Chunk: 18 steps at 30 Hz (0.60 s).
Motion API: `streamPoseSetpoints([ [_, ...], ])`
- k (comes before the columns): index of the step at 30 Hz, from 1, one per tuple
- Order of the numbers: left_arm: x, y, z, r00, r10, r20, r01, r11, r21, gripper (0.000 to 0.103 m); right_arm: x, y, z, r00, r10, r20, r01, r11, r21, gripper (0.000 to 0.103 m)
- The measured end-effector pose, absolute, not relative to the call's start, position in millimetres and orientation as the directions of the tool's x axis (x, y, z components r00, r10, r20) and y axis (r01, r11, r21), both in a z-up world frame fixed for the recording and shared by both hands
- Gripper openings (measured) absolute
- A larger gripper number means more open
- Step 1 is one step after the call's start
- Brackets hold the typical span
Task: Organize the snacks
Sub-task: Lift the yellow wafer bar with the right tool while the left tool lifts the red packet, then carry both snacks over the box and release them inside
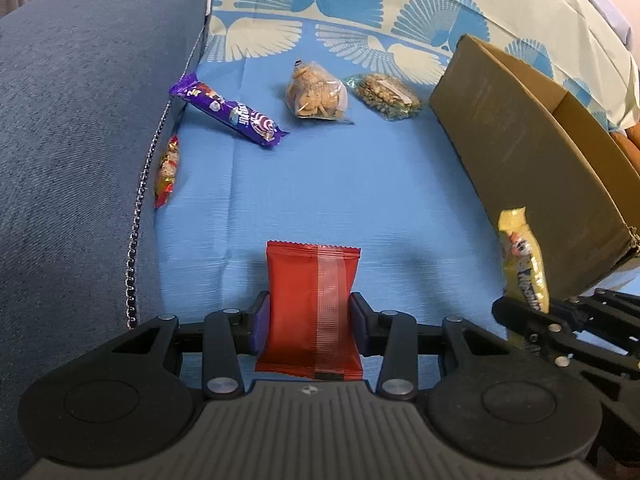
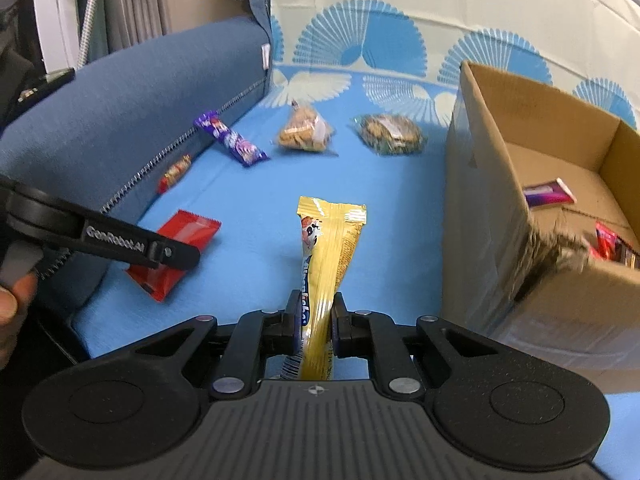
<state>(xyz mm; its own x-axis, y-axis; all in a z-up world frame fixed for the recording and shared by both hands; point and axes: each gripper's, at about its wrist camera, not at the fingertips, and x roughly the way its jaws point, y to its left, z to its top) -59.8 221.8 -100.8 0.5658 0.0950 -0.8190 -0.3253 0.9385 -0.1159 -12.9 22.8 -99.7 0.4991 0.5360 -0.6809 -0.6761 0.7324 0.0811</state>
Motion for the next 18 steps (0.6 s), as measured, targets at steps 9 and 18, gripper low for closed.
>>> streamPoseSetpoints([
  [9, -63.6, 224.4, -96.3, 0.590, 0.123, -0.798, -0.350, 0.929, -0.116, 0.045, -10.1, 16.5, -79.0, 0.496, 0.604, -0.624, -0.699, 0.704, 0.126, 0.014],
  [18, -73.5, 226.2, -82.4, 0.662, 0.123, -0.739, -0.363, 0.916, -0.173, 0.045, -4.0, -0.9, -57.8, 0.497, 0.675, -0.545, -0.702, 0.682, 0.204, 0.014],
])
